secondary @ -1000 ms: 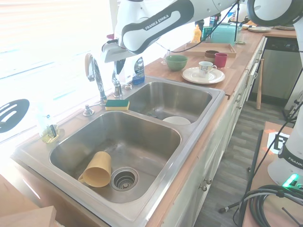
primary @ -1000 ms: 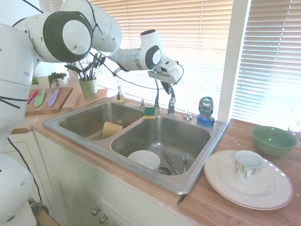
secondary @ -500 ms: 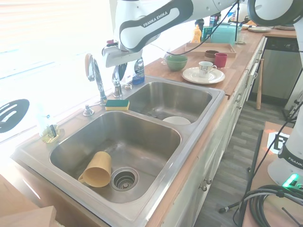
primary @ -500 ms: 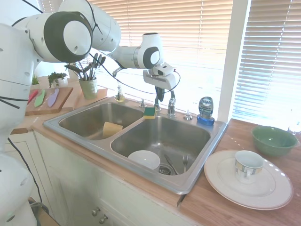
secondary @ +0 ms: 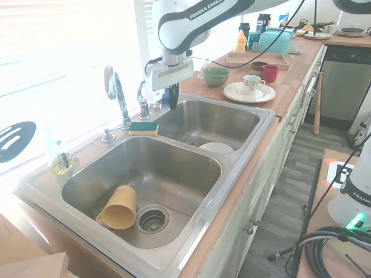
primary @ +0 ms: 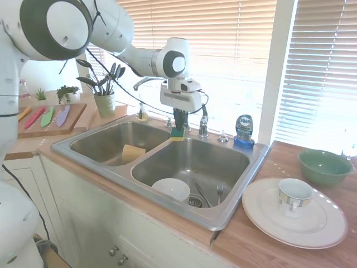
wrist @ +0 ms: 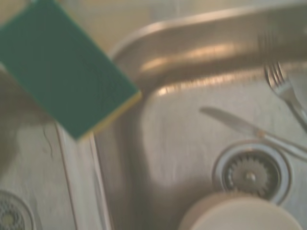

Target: Turn on the faucet

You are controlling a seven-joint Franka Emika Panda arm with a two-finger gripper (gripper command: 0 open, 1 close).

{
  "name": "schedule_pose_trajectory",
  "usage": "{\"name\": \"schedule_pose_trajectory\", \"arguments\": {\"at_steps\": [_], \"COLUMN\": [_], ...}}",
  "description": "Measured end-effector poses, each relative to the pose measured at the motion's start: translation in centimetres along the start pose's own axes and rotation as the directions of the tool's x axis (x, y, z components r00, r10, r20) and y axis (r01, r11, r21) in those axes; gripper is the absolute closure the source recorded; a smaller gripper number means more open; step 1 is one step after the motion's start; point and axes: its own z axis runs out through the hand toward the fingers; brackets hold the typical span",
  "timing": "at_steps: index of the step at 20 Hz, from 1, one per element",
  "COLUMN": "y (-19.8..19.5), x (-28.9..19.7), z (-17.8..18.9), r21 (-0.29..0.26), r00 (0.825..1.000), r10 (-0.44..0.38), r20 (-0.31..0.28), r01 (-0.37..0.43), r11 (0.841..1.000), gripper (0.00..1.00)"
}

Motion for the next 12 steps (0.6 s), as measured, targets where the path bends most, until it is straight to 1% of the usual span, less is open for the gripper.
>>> {"name": "schedule_pose_trajectory", "arguments": {"at_steps": [3,6,12], "y": [3.9,6.9,10.9], "x": [-2.2,-4.0,-7.0], "z": [0.5,1.3,1.1], "r21": [-0.021,-0.032,-0.039], "r00": [1.000,0.999,0.998], "r10": [0.000,-0.012,-0.043], "r20": [0.023,0.037,0.043], "r01": [0.000,0.013,0.045], "r11": [1.000,0.999,0.998], "gripper": [1.00,1.00,1.00]}}
